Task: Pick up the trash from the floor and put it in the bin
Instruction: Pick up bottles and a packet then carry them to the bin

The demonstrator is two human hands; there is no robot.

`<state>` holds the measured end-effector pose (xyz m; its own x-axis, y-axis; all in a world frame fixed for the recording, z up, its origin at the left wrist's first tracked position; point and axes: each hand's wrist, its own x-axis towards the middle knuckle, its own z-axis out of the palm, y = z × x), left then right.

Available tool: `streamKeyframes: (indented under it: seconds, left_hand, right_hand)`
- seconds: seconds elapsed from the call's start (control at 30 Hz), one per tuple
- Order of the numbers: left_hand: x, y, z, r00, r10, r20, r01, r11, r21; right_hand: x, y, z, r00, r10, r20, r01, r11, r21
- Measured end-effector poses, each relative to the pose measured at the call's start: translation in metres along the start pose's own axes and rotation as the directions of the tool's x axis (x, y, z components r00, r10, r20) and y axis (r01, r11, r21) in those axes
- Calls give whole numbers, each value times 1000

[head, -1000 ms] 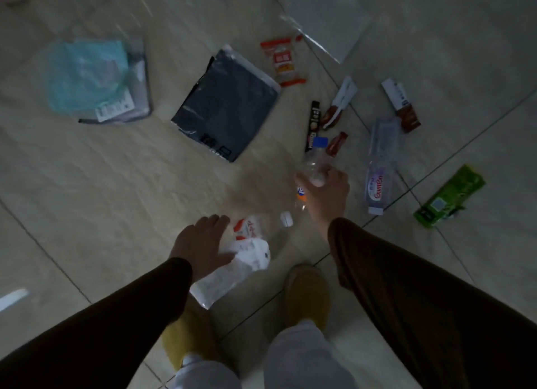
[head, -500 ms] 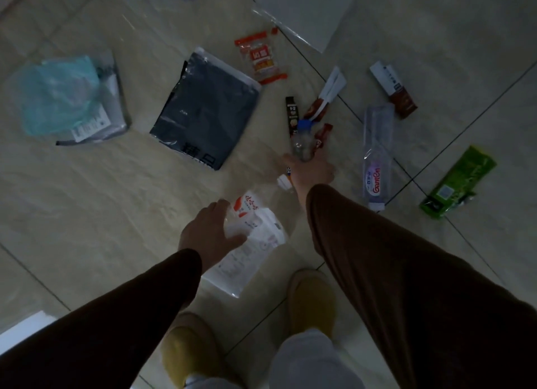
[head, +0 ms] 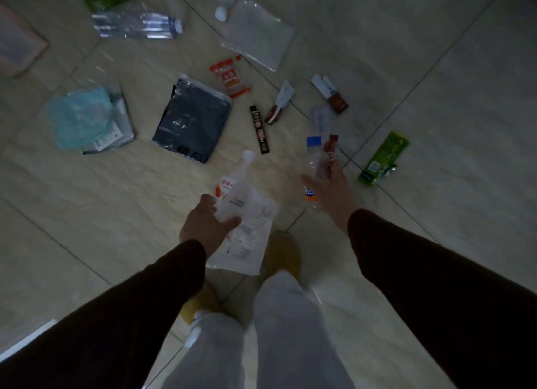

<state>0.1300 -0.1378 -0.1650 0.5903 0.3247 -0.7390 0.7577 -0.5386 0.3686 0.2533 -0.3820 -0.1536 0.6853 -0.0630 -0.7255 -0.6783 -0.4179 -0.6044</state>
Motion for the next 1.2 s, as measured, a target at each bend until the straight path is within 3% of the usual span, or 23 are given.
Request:
streamKeyframes:
  seconds: [0.2, 0.3, 0.5, 0.73, 0.93, 1.2]
  left_hand:
    - [-82, 87, -35, 996, 89, 2, -89, 996, 14]
    - [-110, 131, -38, 993, 118, -31, -117, 993, 33]
    - [-144, 221, -2, 991, 125, -56, -120, 989, 83]
    - [-166, 324, 58, 986, 114, -119, -114, 993, 7]
    - [-145, 379, 73, 989, 76, -130, -84, 995, -58]
    - [-96, 432, 38, 988, -12, -155, -14, 986, -163]
  right_hand:
    - [-90, -40, -97, 992, -111, -55, 112, 994, 20]
    - [-113, -42, -149, 993, -85, -80, 89, 995, 51]
    - [-111, -28, -266, 997, -29, -69, 35, 996, 84]
    - [-81, -43, -392, 996, -14, -84, 21, 996, 91]
    - [-45, -94, -422, 998, -55, -18, 55, 998, 23]
    - [32, -189, -416, 994, -108, 5, 108, 993, -43]
